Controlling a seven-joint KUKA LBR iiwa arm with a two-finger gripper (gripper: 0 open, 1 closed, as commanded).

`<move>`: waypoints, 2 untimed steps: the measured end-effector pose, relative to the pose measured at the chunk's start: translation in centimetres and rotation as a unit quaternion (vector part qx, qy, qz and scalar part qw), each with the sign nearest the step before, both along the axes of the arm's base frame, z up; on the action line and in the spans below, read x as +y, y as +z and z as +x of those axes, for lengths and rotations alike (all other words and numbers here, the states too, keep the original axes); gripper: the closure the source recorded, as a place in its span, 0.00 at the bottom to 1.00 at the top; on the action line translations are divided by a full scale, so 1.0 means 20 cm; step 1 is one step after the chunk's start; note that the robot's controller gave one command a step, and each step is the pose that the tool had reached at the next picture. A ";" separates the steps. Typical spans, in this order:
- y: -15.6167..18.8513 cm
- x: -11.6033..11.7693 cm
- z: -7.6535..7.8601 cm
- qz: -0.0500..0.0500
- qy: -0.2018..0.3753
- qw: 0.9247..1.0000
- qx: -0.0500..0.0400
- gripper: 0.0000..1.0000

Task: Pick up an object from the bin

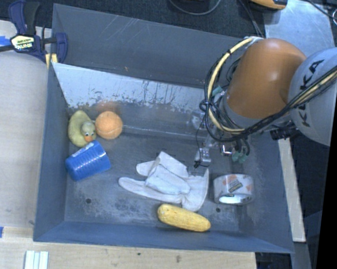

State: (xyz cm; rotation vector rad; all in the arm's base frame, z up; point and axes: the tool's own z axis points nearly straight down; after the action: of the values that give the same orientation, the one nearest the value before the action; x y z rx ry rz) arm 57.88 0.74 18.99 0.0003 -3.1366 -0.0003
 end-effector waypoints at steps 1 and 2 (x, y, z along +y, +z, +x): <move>0.02 0.00 0.01 0.000 0.000 1.000 -0.004 0.00; -0.18 0.02 0.03 0.000 0.022 1.000 -0.008 0.00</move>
Offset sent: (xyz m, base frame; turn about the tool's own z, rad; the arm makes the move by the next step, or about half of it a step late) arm 0.0041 0.0089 -0.0970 -0.1022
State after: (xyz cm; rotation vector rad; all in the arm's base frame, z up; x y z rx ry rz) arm 58.41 1.08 15.46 0.0685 -3.1509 0.0002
